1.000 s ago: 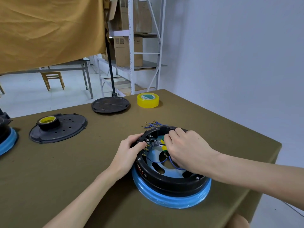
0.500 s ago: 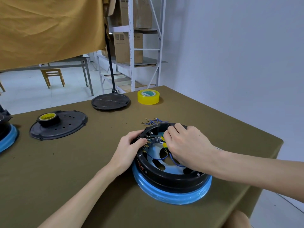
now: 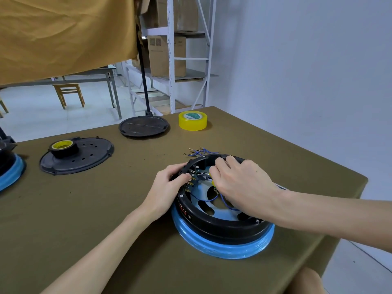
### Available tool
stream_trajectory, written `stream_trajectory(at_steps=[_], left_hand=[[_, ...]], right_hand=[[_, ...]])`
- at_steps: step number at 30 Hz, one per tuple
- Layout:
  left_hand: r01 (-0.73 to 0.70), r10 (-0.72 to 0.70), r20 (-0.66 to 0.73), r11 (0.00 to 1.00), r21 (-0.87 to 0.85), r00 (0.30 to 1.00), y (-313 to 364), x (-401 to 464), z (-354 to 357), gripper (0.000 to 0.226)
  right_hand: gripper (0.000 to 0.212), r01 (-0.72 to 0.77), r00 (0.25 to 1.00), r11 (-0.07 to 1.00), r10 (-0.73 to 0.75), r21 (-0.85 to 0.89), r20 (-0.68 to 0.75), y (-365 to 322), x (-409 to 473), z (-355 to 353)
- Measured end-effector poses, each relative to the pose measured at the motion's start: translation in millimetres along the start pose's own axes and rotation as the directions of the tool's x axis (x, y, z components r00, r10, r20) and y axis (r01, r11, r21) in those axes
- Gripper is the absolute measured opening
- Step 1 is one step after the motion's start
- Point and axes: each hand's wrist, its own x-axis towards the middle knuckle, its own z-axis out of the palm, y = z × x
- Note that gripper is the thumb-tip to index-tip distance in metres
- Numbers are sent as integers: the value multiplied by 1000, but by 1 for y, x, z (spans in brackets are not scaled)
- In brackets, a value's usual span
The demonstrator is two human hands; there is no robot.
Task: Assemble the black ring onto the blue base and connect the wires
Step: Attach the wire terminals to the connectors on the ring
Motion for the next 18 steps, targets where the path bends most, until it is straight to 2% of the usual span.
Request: stream_trajectory(at_steps=[3,6,10,13,18], left_hand=[[-2,2,4,1000,0,1000,0,0,0,26],[-8,8,-2,1000,2,1000,0,0,-1,30],[0,0,-2,1000,2,1000,1,0,0,29],[7,-7,-4,1000,13,1000,1,1,-1,29],[0,0,-1,1000,17,1000,1,0,-1,29]], right_hand=[[27,20,1000,1000,-20,-5,-10,-1,0,2],[26,23,999,999,-24,-33,-29,0,1,0],[39,-16,996,998,10,-61,-88,0,-1,0],[39,-21,994,998,15,-60,-107,-1,1,0],[18,10,1000,999,-10,-44,-8,-1,3,-2]])
